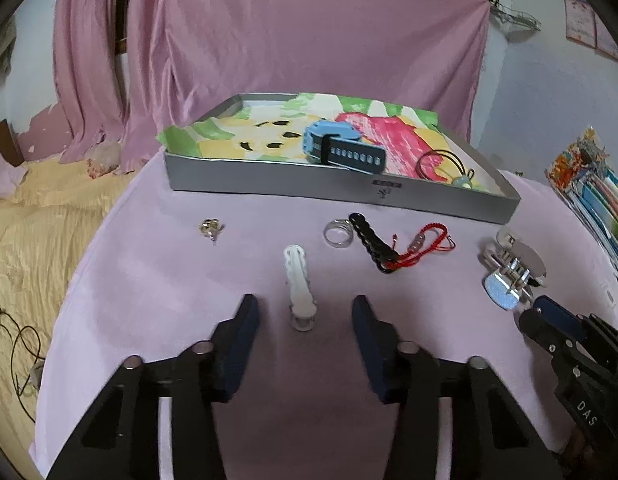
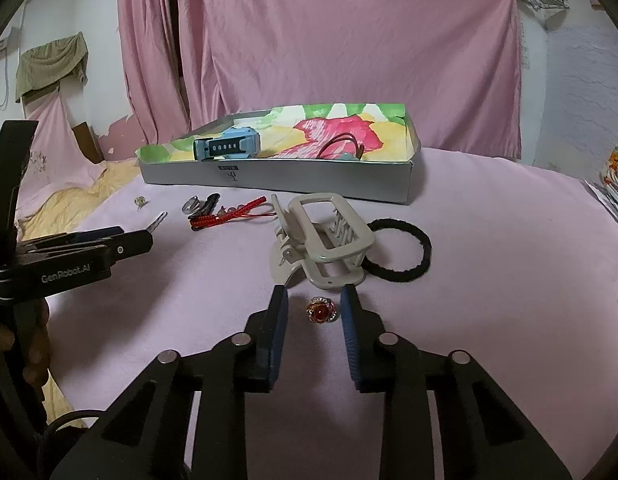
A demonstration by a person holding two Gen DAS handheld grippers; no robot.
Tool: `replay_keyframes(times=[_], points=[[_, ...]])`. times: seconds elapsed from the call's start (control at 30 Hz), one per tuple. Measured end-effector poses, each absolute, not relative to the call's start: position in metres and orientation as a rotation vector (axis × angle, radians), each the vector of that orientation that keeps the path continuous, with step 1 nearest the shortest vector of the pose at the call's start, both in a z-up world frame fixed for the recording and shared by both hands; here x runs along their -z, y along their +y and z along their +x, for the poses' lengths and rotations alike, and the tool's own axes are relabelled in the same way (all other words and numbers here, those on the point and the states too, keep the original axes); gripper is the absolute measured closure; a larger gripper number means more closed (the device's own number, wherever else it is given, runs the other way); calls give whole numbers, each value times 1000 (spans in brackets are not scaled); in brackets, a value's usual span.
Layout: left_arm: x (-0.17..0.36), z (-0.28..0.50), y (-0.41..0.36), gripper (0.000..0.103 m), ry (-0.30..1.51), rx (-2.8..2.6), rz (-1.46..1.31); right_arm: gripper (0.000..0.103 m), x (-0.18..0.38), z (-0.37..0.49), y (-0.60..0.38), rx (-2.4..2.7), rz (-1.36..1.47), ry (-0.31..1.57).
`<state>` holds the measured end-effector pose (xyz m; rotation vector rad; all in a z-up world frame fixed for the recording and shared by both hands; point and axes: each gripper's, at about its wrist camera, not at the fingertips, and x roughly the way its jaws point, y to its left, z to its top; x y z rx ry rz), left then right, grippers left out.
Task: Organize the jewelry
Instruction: 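Grasp the red-jeweled brooch with the right tool while the left tool grasps the white hair clip, then carry the brooch with the right tool into the tray while the left tool drops the white clip there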
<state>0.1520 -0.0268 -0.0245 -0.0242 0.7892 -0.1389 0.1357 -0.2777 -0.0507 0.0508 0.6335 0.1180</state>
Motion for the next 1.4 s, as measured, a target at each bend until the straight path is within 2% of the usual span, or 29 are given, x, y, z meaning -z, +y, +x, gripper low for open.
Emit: replay_keyframes(times=[0.17,0.23,0.3,0.6,0.93,1.4], points=[[24,152,-33,72,789,123,22,85,51,136,-276,-124,38,631],[24,152,-34,81,786,130,29,89,51,136,-276,-123,32,630],[24,151,-35,88,786,137,29,90,51,136,-276,-127,34,630],[23,139,-38,89,784,209,-22,90,51,132,-274,-171,50,624],[2,126,-47,89,679,274,-56,90,29,123,-277,-222,61,530],[-40,174,-33,89,537,219,-114,90,-23,178,-278,-259,31,423]])
